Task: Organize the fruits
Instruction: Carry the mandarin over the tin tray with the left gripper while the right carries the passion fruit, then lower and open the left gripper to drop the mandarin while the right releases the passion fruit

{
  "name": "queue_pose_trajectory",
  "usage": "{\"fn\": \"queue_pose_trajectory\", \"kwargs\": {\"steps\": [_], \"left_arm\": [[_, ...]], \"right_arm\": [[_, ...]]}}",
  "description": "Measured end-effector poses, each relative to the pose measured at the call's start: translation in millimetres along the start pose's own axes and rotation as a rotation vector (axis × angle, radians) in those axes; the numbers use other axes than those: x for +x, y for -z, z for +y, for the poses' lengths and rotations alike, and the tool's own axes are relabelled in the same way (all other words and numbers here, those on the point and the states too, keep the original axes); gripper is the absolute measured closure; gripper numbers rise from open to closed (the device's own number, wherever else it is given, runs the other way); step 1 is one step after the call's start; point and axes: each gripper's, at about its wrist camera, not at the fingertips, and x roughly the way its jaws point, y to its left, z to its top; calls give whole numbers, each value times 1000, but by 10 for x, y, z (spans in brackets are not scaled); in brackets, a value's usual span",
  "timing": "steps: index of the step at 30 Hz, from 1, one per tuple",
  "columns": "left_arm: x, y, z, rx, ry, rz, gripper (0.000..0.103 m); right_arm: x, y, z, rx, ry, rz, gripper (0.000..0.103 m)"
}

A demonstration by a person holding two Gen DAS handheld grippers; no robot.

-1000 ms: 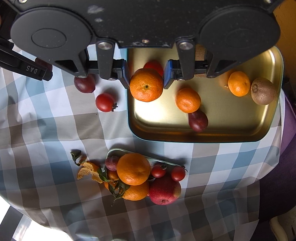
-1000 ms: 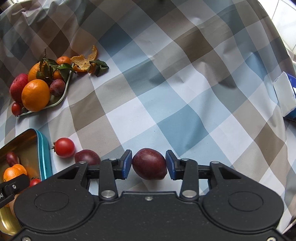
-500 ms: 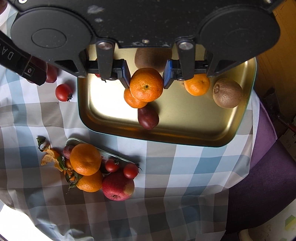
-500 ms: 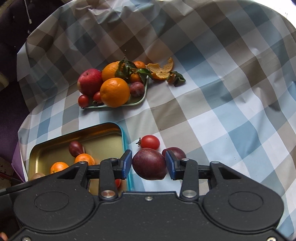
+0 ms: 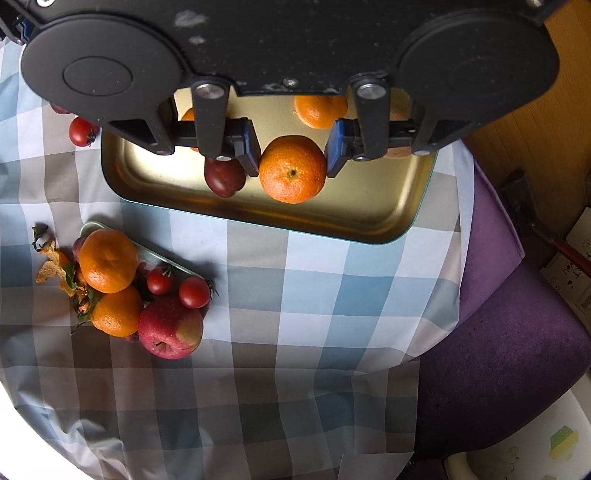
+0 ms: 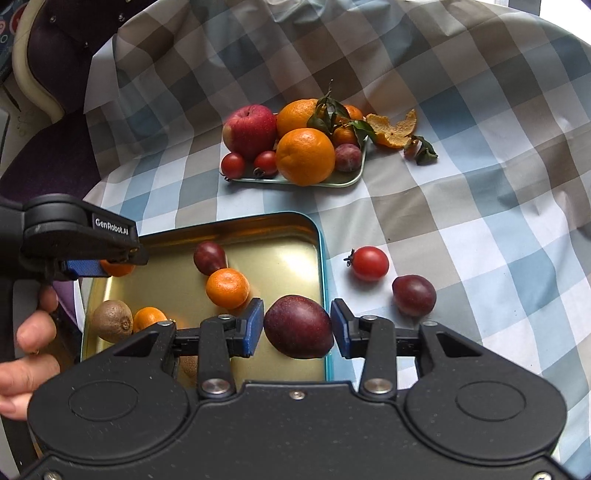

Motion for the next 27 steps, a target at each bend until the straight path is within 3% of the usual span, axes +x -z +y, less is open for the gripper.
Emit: {"fn": "queue_pose_trajectory", "kwargs": {"steps": [7,13,27], "left_arm": [[229,19,126,-46,51,41,66],[221,30,146,-55,40,8,66],[384,44,124,-74,25,65,66]], "right_arm": [[61,45,56,-22,-10,25,54],[102,63,79,-35,-13,38,54],[161,167,228,-116,-2,61,54]]}}
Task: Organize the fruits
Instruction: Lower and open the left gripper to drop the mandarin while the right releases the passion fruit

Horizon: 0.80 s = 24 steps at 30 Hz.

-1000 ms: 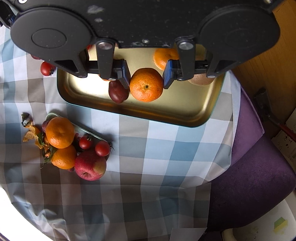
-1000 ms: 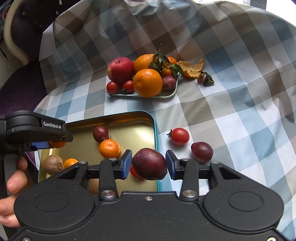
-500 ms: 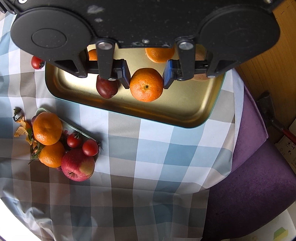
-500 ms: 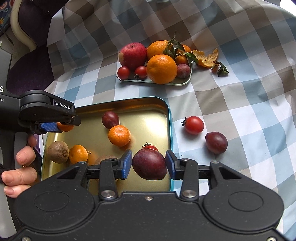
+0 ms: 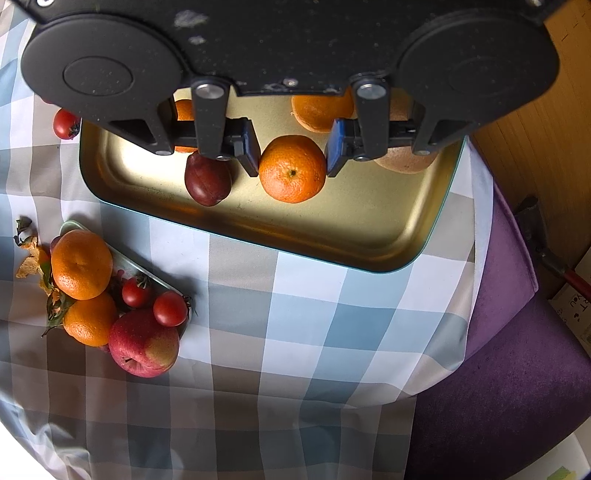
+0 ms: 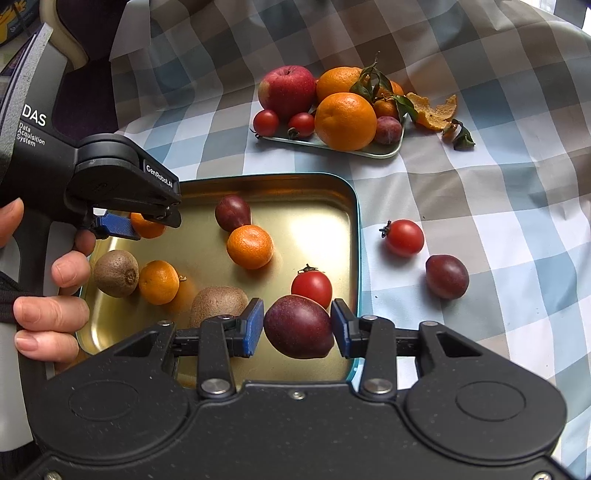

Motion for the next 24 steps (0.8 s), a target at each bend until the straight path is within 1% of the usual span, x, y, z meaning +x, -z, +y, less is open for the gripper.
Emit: {"fn": "queue_pose_trajectory", "kwargs": {"steps": [6,10,14,19,24], "left_arm": [[0,-16,39,-26,-4,-1,66],[21,-17,44,-30,1,13,66],[36,-15,27,-22,-9,16,66],[20,-7,-6,-6,-9,6,65],[1,7,-34,12,-15,-2,65]], "right_arm": [[-22,-7,29,-21,4,-7,53],[-29,-9,34,-24,-1,-6,53],[-33,-15,21,-14,-14,-4,53],[-111,-28,34,-20,-14,-52,53],[-81,-36,19,-4,-9,-36,53]]}}
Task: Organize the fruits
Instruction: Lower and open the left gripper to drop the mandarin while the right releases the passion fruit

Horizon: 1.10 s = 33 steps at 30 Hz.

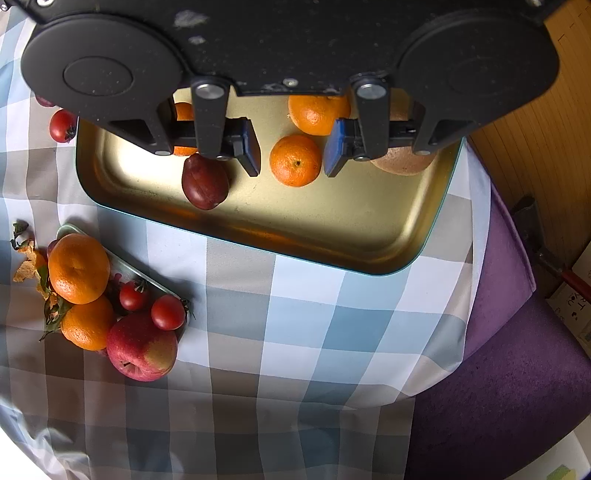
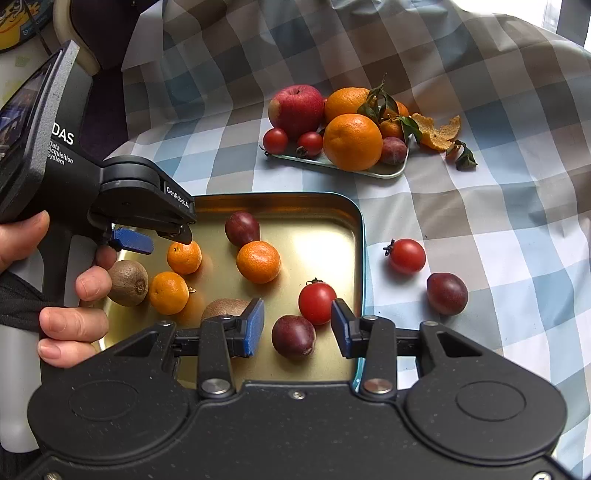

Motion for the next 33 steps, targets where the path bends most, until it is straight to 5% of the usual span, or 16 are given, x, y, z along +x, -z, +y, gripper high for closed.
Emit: {"fn": "queue_pose_trajectory", "kwargs": {"steps": [23,28,33], "left_arm": [[27,61,-50,38,-49,29,65],[22,116,-145,101,-114,19,65],[-18,133,-229,132,-97,12,65]], "right_arm": [[153,79,7,5,1,111,53],[146,7,-120,46,24,105,53],[122,-97,-363,130,62,90,53]]}}
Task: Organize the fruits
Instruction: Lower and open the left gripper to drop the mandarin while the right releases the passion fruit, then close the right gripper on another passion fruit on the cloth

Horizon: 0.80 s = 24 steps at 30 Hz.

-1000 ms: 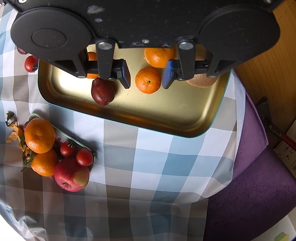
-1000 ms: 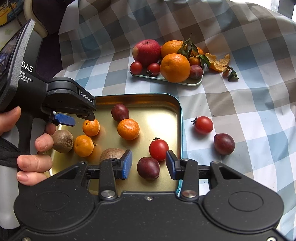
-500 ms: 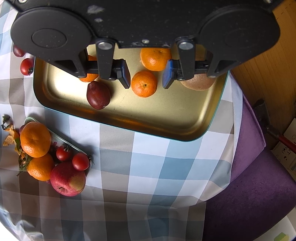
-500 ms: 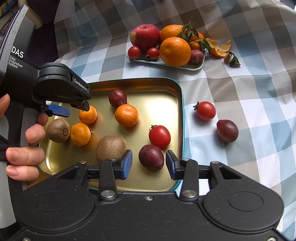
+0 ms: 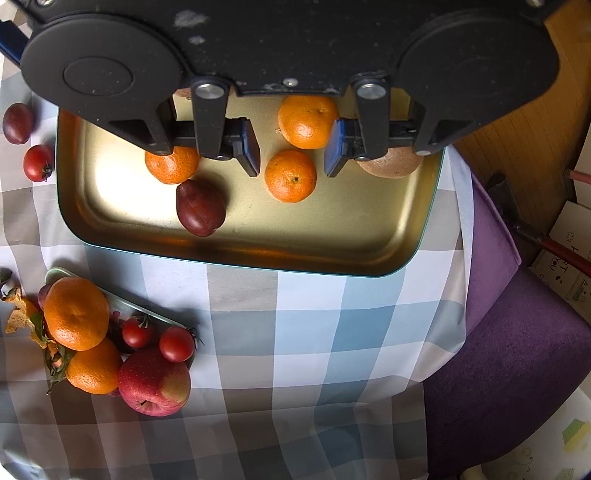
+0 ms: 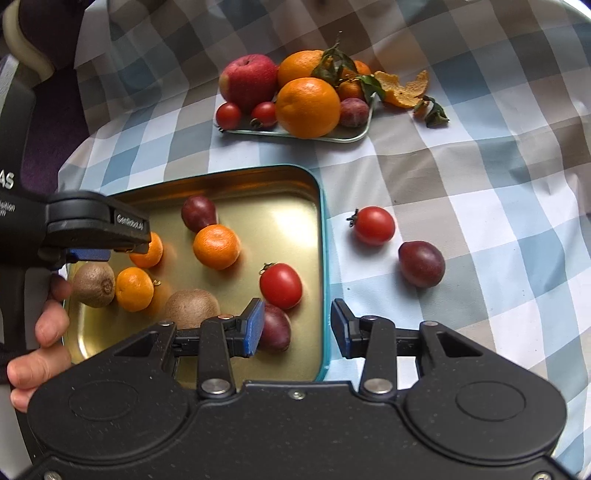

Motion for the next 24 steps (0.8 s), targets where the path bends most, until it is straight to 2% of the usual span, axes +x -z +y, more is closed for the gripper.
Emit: {"fn": "queue_pose_trajectory", "kwargs": {"steps": [11,18,24], "left_arm": [[-116,18,-191,42,55,-16,64],[-178,65,-367,89,77,-29,64],[-218,95,-537,119,114,-25,64]], "right_arm": [[-40,-262,-720,218,128,-65,53],[81,-266,-1091,370,133,-14,53],[190,-218,-1063,358,120,18,53]]}}
